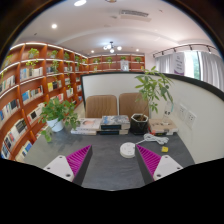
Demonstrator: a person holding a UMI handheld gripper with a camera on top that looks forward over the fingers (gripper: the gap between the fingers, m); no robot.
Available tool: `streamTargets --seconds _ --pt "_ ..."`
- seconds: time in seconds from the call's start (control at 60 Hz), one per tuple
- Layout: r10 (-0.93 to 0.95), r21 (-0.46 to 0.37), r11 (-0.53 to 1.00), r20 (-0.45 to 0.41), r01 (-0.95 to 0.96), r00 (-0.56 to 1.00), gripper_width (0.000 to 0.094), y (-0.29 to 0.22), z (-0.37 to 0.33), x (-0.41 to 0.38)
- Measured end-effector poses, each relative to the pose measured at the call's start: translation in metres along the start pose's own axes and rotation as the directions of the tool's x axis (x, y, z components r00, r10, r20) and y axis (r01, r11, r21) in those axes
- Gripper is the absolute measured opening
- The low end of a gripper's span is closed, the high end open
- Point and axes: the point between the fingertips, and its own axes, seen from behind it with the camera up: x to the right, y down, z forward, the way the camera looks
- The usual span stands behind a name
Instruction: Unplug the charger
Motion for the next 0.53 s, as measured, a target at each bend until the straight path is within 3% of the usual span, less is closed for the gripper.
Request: streamTargets --seconds 0.167,0.533 --pt "-0.016 -0.029 0.999 0.061 0.018 0.998 0.0868 0.026 -0.014 -0.047" --pt "-0.044 -0.034 0.998 0.068 0.047 0.997 0.0865 0.049 -0.025 -0.069"
